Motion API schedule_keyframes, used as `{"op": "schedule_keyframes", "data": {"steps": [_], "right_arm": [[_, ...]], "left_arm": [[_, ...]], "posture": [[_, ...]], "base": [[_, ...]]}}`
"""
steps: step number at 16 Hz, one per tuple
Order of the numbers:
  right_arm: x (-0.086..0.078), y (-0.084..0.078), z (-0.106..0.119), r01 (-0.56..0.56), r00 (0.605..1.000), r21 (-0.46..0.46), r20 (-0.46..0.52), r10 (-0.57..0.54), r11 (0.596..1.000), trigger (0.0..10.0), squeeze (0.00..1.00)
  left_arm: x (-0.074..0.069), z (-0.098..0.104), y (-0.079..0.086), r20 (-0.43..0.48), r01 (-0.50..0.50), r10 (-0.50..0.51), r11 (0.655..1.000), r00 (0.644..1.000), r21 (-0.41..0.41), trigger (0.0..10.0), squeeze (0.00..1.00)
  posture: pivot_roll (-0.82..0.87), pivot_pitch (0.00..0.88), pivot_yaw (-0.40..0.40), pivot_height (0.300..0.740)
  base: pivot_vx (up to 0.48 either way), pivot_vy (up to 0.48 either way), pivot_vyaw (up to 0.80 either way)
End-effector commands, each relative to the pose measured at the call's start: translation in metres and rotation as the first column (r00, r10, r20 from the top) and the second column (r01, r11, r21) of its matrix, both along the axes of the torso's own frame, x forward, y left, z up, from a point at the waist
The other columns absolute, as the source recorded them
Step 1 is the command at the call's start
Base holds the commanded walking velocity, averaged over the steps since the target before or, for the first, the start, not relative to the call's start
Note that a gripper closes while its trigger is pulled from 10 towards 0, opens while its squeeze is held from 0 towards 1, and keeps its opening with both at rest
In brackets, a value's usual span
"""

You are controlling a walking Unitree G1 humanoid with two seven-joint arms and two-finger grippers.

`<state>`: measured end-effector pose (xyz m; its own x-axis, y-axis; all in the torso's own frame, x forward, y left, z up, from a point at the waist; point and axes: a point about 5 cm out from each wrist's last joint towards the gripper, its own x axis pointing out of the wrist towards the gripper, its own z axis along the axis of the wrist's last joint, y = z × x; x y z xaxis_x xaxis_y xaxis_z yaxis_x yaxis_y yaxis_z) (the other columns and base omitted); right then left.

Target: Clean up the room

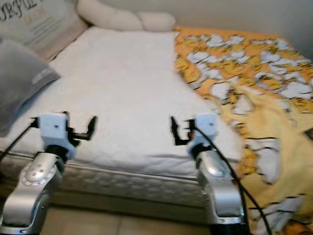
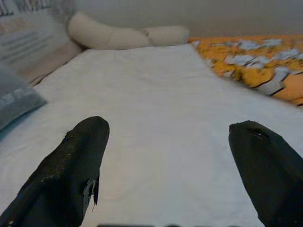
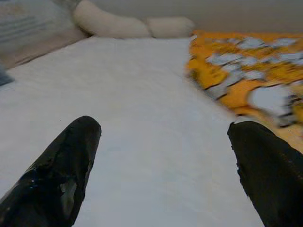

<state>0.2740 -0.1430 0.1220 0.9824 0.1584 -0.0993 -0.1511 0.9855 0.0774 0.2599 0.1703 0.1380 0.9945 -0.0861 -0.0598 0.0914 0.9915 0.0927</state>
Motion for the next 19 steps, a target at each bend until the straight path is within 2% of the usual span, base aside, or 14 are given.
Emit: {"op": "schedule_keyframes", "data": {"steps": [1, 5, 8, 10, 13, 16, 19], "right_arm": [[0.0038, 0.0074, 0.0059, -0.020, 1.000, 0.014, 0.022, 0.020, 1.000, 10.0, 0.00], [0.0072, 0.0053, 0.0055, -0.008, 1.000, 0.046, 0.010, 0.007, 0.999, 10.0, 0.00], [0.0051, 0.0096, 0.0031, -0.026, 1.000, 0.041, -0.002, 0.026, 0.999, 10.0, 0.00], [0.0054, 0.0091, 0.0024, -0.023, 1.000, 0.025, -0.012, 0.023, 0.999, 10.0, 0.00], [0.0065, 0.0066, 0.0020, -0.017, 1.000, 0.025, -0.019, 0.017, 1.000, 10.0, 0.00], [0.0053, 0.0131, 0.0029, -0.050, 0.999, 0.003, -0.019, 0.050, 0.999, 10.0, 0.00], [0.0085, 0.0110, 0.0047, -0.031, 0.999, 0.008, -0.020, 0.031, 1.000, 10.0, 0.00]], "left_arm": [[0.0008, -0.0004, 0.0058, -0.005, -0.015, 0.015, 1.000, 1.000, 0.017, 10.0, 0.53], [0.0049, 0.0009, 0.0032, 0.001, -0.005, 0.005, 1.000, 1.000, 0.029, 10.0, 0.54], [0.0042, 0.0004, 0.0054, -0.001, -0.009, 0.009, 0.999, 1.000, 0.032, 10.0, 0.53], [0.0034, -0.0022, 0.0067, -0.010, -0.030, 0.030, 0.999, 1.000, 0.014, 10.0, 0.49], [0.0043, -0.0024, 0.0063, -0.016, -0.030, 0.030, 0.999, 0.999, 0.036, 10.0, 0.51], [0.0025, -0.0032, 0.0073, -0.018, 0.001, -0.001, 1.000, 1.000, 0.019, 10.0, 0.51], [0.0031, -0.0035, 0.0053, -0.016, 0.006, -0.006, 1.000, 1.000, 0.001, 10.0, 0.52]], "posture": [[-0.08, 0.001, 0.010, 0.740], [-0.07, 0.001, -0.003, 0.740], [-0.09, 0.001, 0.007, 0.740], [-0.10, 0.005, 0.013, 0.740], [-0.09, 0.007, 0.015, 0.740], [-0.10, 0.014, 0.027, 0.740], [-0.09, 0.016, 0.019, 0.740]], "base": [[0.000, -0.480, 0.00], [0.000, -0.480, 0.00], [0.000, -0.480, 0.00], [0.000, 0.000, 0.00], [0.000, 0.000, 0.00], [0.000, 0.000, 0.00], [0.199, 0.000, 0.00]]}}
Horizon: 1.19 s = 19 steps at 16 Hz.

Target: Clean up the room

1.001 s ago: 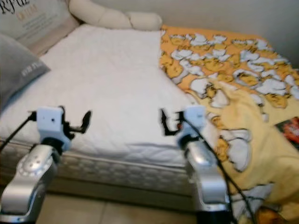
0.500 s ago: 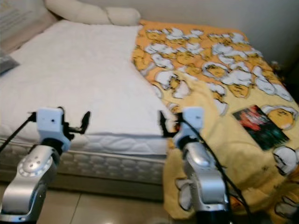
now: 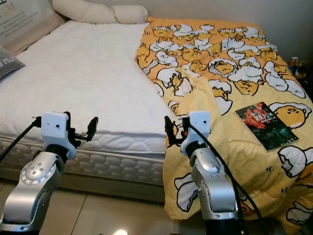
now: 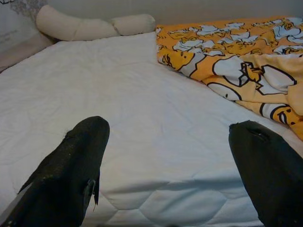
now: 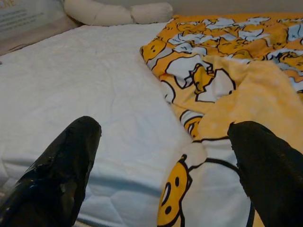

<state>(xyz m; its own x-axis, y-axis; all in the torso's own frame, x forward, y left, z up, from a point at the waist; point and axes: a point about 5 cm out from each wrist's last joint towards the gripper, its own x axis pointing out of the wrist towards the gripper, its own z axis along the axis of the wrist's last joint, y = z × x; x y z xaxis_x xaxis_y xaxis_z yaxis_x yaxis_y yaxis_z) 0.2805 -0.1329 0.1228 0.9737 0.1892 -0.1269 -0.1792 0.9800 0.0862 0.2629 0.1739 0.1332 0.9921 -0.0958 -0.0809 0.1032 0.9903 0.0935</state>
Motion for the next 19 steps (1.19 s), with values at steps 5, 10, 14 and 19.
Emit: {"op": "schedule_keyframes", "data": {"steps": [5, 10, 14, 19], "right_arm": [[0.002, 0.006, 0.003, -0.013, 1.000, -0.004, 0.002, 0.013, 1.000, 10.0, 0.00], [0.006, 0.006, 0.002, -0.014, 1.000, -0.016, -0.012, 0.014, 1.000, 10.0, 0.00], [0.006, 0.013, -0.002, -0.085, 0.995, -0.049, -0.059, 0.082, 0.995, 10.0, 0.00], [0.004, 0.010, -0.016, -0.131, 0.968, -0.045, -0.223, 0.118, 0.990, 10.0, 1.00]], "left_arm": [[0.000, 0.002, 0.006, 0.006, 0.005, -0.005, 1.000, 1.000, -0.014, 10.0, 0.52], [0.003, -0.001, 0.006, -0.006, 0.013, -0.014, 1.000, 1.000, -0.024, 10.0, 0.53], [0.005, -0.004, 0.017, -0.018, 0.013, -0.013, 1.000, 1.000, 0.010, 10.0, 0.50], [0.006, -0.004, 0.015, -0.078, 0.147, -0.139, 0.983, 0.987, 0.107, 10.0, 0.49]], "posture": [[-0.11, 0.010, 0.020, 0.740], [-0.10, 0.007, 0.009, 0.740], [-0.12, 0.007, -0.004, 0.740], [-0.11, 0.011, -0.015, 0.740]], "base": [[0.357, 0.000, 0.00], [0.371, 0.000, -0.53], [0.259, 0.000, 0.00], [0.000, 0.000, 0.00]]}}
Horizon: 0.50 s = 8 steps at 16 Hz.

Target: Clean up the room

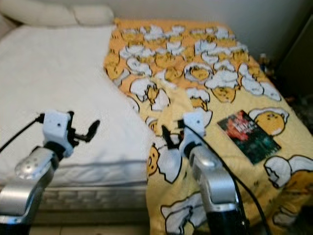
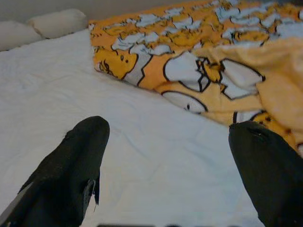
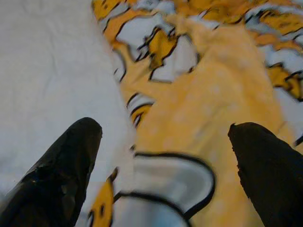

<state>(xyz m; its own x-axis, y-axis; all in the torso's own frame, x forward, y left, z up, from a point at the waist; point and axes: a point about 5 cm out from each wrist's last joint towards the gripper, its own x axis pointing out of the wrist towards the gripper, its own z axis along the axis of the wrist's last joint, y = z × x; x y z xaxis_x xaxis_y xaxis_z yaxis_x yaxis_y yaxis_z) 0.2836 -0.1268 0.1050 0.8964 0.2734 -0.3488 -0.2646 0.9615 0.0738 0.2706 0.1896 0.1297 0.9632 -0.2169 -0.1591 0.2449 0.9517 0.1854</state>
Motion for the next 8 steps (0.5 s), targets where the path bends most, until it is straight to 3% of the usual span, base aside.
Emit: {"op": "schedule_keyframes", "data": {"steps": [1, 4, 7, 8], "right_arm": [[0.002, -0.002, -0.001, -0.003, 0.999, -0.012, -0.048, 0.003, 1.000, 10.0, 1.00], [0.009, -0.026, -0.009, -0.026, 0.987, -0.109, -0.160, 0.008, 0.994, 10.0, 1.00], [0.019, -0.050, -0.013, -0.023, 0.978, -0.173, -0.207, -0.014, 0.985, 10.0, 1.00], [0.020, -0.053, -0.013, -0.016, 0.976, -0.177, -0.216, -0.023, 0.984, 10.0, 1.00]], "left_arm": [[-0.002, -0.002, -0.001, -0.030, 0.031, -0.031, 0.999, 0.999, 0.025, 10.0, 0.49], [-0.002, -0.004, -0.007, -0.066, 0.123, -0.119, 0.991, 0.991, 0.054, 10.0, 0.45], [0.000, -0.005, -0.010, -0.080, 0.164, -0.160, 0.985, 0.984, 0.054, 10.0, 0.33], [0.001, -0.005, -0.011, -0.082, 0.170, -0.166, 0.984, 0.983, 0.052, 10.0, 0.33]], "posture": [[-0.11, 0.015, -0.011, 0.740], [-0.12, 0.023, -0.007, 0.740], [-0.13, 0.020, 0.001, 0.740], [-0.13, 0.020, 0.001, 0.740]], "base": [[0.000, 0.000, 0.00], [0.000, 0.000, 0.00], [0.000, 0.000, 0.00], [0.000, 0.000, 0.00]]}}
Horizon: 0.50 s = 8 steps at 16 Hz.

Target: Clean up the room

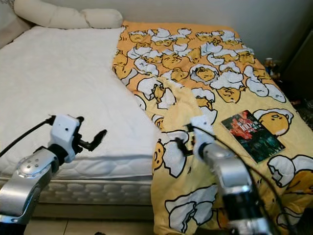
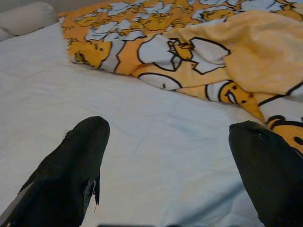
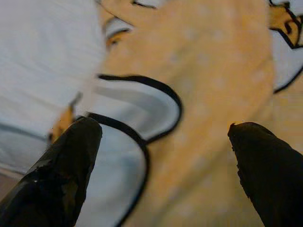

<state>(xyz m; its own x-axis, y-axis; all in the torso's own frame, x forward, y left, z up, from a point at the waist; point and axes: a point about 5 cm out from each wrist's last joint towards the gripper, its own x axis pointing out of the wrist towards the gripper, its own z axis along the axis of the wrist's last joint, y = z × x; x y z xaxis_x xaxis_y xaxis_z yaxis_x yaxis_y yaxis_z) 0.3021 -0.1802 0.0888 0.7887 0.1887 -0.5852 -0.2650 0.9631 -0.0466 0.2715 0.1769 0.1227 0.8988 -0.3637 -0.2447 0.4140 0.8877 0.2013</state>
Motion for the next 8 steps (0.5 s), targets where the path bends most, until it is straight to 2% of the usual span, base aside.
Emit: {"op": "schedule_keyframes", "data": {"steps": [1, 2, 4, 6, 7, 8], "right_arm": [[0.003, -0.006, 0.002, 0.018, 1.000, -0.002, -0.016, -0.018, 1.000, 10.0, 1.00], [0.002, -0.009, 0.002, 0.016, 0.999, -0.002, -0.036, -0.016, 1.000, 10.0, 1.00], [-0.005, -0.009, -0.002, -0.016, 0.994, 0.023, -0.105, 0.018, 1.000, 10.0, 1.00], [-0.008, -0.009, -0.017, -0.057, 0.981, 0.017, -0.182, 0.059, 0.998, 10.0, 1.00], [-0.006, -0.011, -0.022, -0.049, 0.979, -0.001, -0.198, 0.048, 0.999, 10.0, 0.81], [0.001, -0.012, -0.024, -0.023, 0.980, -0.008, -0.198, 0.021, 1.000, 6.2, 0.00]], "left_arm": [[0.004, 0.000, -0.004, -0.001, 0.025, -0.025, 1.000, 1.000, 0.015, 10.0, 0.15], [0.007, 0.000, -0.007, 0.000, 0.035, -0.035, 0.999, 0.999, 0.008, 10.0, 0.00], [0.014, 0.000, -0.012, 0.001, 0.054, -0.054, 0.999, 0.999, 0.000, 10.0, 0.00], [0.018, -0.002, -0.017, -0.008, 0.078, -0.078, 0.997, 0.997, 0.000, 10.0, 0.00], [0.019, -0.003, -0.019, -0.017, 0.096, -0.096, 0.995, 0.995, -0.002, 10.0, 0.00], [0.018, -0.003, -0.020, -0.030, 0.132, -0.132, 0.991, 0.991, 0.003, 10.0, 0.00]], "posture": [[-0.15, 0.017, 0.017, 0.740], [-0.16, 0.012, 0.030, 0.740], [-0.19, 0.011, 0.052, 0.740], [-0.20, 0.010, 0.064, 0.740], [-0.19, 0.015, 0.075, 0.740], [-0.19, 0.023, 0.077, 0.740]], "base": [[0.000, 0.000, 0.00], [0.000, 0.000, 0.00], [0.000, 0.000, 0.00], [0.000, 0.000, 0.00], [0.000, 0.000, 0.00], [0.000, 0.000, 0.00]]}}
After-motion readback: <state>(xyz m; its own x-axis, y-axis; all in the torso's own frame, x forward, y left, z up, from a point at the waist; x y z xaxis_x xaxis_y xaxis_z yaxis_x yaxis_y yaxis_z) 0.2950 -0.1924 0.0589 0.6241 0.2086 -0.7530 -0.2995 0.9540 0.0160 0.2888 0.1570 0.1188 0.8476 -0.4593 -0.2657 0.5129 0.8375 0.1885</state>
